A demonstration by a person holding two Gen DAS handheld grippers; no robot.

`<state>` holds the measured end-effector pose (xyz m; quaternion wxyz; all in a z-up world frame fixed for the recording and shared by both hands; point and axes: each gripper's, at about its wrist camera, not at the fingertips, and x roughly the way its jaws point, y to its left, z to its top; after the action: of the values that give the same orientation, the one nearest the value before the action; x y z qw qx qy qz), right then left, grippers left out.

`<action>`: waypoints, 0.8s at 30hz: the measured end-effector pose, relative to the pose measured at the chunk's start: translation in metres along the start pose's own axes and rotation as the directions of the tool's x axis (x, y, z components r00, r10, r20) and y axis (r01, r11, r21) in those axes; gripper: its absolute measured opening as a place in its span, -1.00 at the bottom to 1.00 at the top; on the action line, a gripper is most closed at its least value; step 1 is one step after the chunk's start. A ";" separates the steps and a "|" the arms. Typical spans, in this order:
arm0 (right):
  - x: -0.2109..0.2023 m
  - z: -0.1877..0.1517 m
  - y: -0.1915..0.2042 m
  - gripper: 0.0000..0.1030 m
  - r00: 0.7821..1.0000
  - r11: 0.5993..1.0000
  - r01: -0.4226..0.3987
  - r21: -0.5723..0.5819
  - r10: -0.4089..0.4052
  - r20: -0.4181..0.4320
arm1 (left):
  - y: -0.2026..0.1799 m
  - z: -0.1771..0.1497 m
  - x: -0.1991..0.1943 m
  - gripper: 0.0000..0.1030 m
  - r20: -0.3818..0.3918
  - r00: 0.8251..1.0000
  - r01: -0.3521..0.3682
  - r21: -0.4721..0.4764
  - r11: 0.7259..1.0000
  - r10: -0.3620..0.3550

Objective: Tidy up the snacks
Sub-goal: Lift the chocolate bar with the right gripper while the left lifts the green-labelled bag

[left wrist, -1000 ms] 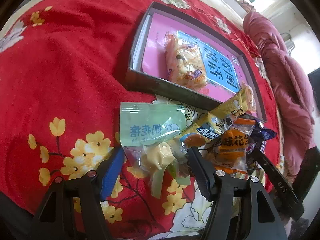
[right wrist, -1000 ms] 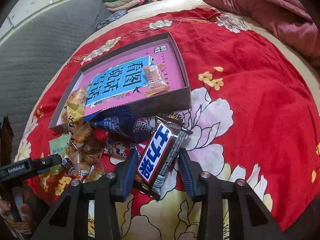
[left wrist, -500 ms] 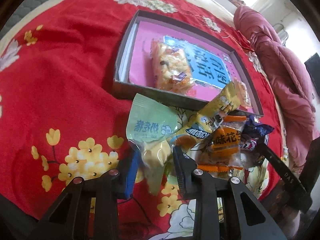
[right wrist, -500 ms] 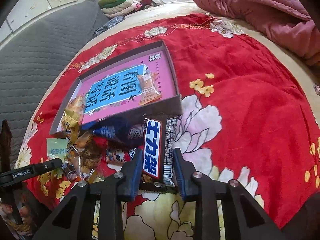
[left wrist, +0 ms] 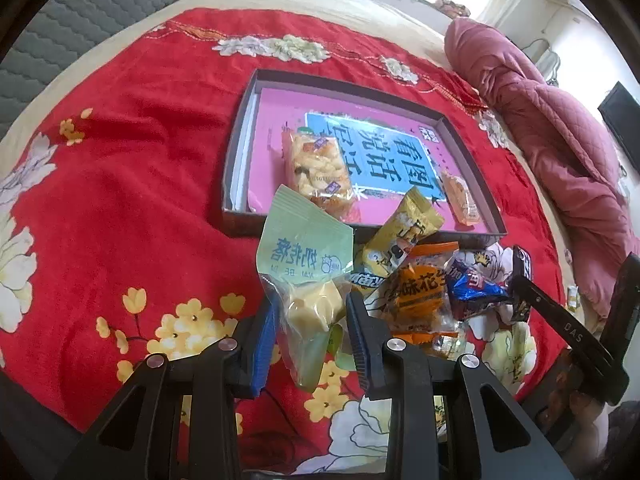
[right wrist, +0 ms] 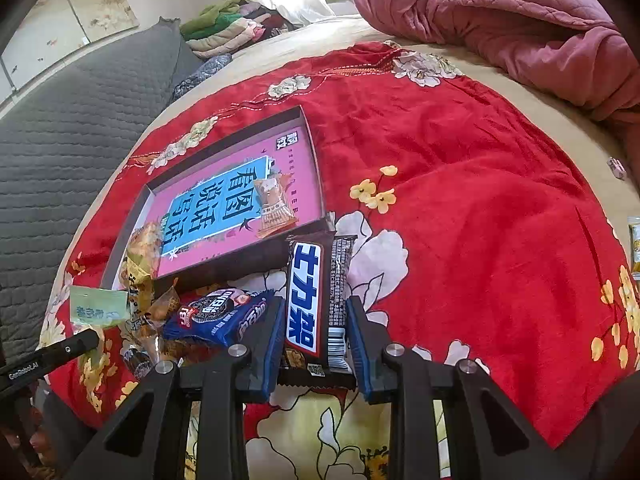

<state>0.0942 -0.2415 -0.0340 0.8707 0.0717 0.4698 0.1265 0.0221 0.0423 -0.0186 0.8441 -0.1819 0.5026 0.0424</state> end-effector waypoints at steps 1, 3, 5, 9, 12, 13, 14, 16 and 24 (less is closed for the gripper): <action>-0.001 0.000 -0.001 -0.41 1.000 1.000 0.000 0.002 0.000 0.002 | 0.000 0.000 -0.002 -0.32 0.004 1.000 0.001 0.002 1.000 -0.001; -0.004 0.001 -0.002 -0.41 1.000 1.000 0.000 0.009 0.000 0.016 | -0.001 0.001 -0.004 -0.32 0.014 1.000 -0.003 0.006 1.000 0.003; -0.006 0.002 -0.004 -0.42 1.000 1.000 -0.003 0.019 0.002 0.026 | -0.001 0.002 -0.007 -0.32 0.023 1.000 -0.004 0.009 1.000 0.004; -0.009 0.004 -0.007 -0.43 0.999 0.999 -0.005 0.033 0.004 0.043 | -0.003 0.004 -0.013 -0.32 0.038 0.999 -0.005 0.016 1.000 0.005; -0.011 0.005 -0.007 -0.53 0.999 0.999 -0.010 0.033 0.008 0.050 | -0.004 0.004 -0.014 -0.32 0.041 0.999 -0.005 0.017 1.000 0.004; -0.010 0.005 -0.007 -0.53 0.999 0.999 -0.013 0.029 0.012 0.048 | -0.005 0.004 -0.014 -0.32 0.040 0.999 -0.005 0.019 1.000 0.004; -0.010 0.005 -0.006 -0.53 0.999 1.000 -0.009 0.026 0.008 0.047 | -0.004 0.004 -0.013 -0.32 0.038 0.999 -0.006 0.017 1.000 0.005; -0.008 0.005 -0.008 -0.53 0.999 0.999 -0.004 0.032 0.002 0.037 | -0.004 0.003 -0.012 -0.32 0.036 0.999 -0.004 0.016 1.000 0.003; 0.008 0.008 -0.012 -0.45 1.000 0.999 -0.020 0.042 0.020 -0.002 | -0.005 0.005 -0.014 -0.32 0.045 0.999 0.003 0.016 1.000 -0.004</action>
<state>0.1071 -0.2506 -0.0382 0.8670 0.0946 0.4728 0.1255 0.0203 0.0413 -0.0032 0.8567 -0.1750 0.4834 0.0412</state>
